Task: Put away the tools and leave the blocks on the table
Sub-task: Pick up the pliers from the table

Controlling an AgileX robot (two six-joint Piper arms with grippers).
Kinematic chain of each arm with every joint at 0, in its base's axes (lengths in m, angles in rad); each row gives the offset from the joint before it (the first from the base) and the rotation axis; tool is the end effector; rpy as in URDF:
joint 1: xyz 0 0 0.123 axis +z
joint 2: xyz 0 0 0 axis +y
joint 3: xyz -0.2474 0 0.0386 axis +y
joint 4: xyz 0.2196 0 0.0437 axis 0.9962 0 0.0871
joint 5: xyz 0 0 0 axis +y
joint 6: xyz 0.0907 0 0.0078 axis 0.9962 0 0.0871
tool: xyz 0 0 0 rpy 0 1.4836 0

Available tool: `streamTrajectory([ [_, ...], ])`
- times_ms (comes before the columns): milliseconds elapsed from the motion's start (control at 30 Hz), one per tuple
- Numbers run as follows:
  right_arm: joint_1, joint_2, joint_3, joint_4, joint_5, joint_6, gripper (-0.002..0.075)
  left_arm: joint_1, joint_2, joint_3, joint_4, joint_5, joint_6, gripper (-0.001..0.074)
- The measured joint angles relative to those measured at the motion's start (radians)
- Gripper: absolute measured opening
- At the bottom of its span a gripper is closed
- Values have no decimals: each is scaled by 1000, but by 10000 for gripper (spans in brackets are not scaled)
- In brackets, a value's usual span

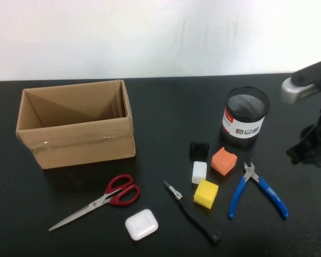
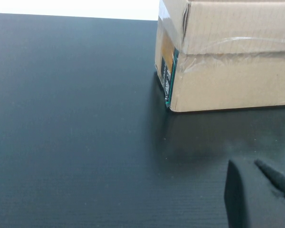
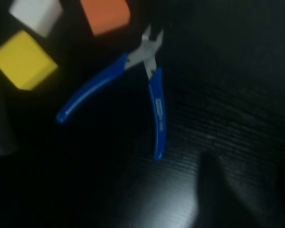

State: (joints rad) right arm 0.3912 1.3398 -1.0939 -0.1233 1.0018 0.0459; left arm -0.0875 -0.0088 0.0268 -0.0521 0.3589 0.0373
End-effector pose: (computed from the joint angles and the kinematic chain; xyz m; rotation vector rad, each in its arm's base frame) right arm 0.2263 0.0831 0.2786 -0.5265 2.6647 -0.0337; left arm 0.0594 -0.0069 0.1731 0.0834 1.8590 -0.0857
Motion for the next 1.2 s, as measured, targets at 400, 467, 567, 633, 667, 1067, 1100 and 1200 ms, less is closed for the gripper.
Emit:
streamTrajectory([
  [400, 0, 257, 0, 99, -7, -75, 391, 0, 0, 0, 0, 0, 0, -4],
  [467, 0, 286, 0, 102, -21, -94, 392, 0, 0, 0, 0, 0, 0, -4],
  [567, 0, 322, 0, 102, -50, -143, 392, 0, 0, 0, 0, 0, 0, -4],
  [633, 0, 345, 0, 102, -73, -181, 392, 0, 0, 0, 0, 0, 0, -4],
  [667, 0, 351, 3, 104, -91, -190, 392, 0, 0, 0, 0, 0, 0, -4],
  [1067, 0, 375, 139, 113, -316, -284, 390, 0, 0, 0, 0, 0, 0, -4],
  [1100, 0, 379, 139, 113, -325, -284, 385, 0, 0, 0, 0, 0, 0, -4],
  [1200, 0, 402, 139, 114, -344, -284, 351, 0, 0, 0, 0, 0, 0, -4],
])
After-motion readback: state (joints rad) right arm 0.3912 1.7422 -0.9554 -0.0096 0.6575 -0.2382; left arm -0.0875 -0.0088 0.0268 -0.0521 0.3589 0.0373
